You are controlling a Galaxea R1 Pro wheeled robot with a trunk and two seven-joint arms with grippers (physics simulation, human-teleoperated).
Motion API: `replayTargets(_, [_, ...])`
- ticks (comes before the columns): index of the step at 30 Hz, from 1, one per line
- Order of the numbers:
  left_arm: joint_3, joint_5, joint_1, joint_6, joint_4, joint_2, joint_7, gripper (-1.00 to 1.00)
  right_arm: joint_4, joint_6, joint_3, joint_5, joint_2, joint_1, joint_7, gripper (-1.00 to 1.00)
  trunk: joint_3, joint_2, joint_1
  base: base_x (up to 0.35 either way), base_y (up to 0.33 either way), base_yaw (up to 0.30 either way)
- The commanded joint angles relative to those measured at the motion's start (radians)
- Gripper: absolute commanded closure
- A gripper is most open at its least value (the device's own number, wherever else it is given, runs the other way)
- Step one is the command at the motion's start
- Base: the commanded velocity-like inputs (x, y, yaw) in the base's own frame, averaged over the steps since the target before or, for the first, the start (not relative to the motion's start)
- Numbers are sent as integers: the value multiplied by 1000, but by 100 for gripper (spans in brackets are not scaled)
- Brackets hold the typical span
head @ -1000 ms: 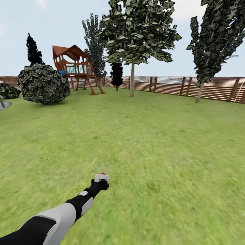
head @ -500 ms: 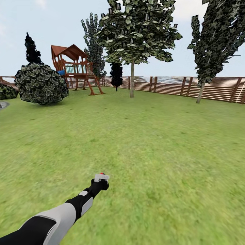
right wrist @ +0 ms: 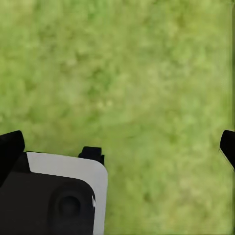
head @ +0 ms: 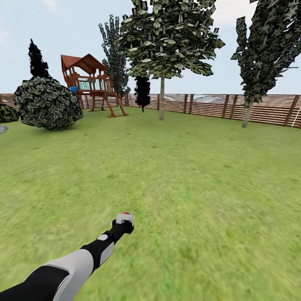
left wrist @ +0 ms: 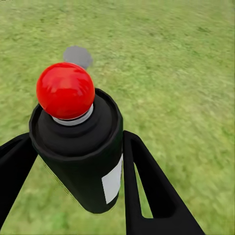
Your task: In the garden, pick up the pesticide atomizer on the floor and spray pesticide onto both trees until each tree trunk is fully covered.
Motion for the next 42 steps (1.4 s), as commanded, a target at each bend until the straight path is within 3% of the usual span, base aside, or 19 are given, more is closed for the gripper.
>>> replayTargets(1, [0, -2, 0, 0, 0, -1, 4, 100, 0, 0, 0, 0, 0, 0, 0, -100, 0, 0, 0, 350, -90, 0])
replayTargets(42, [-1, -2, 0, -1, -2, 4, 4, 100, 0, 0, 0, 0, 0, 0, 0, -100, 0, 0, 0, 350, -12, 0])
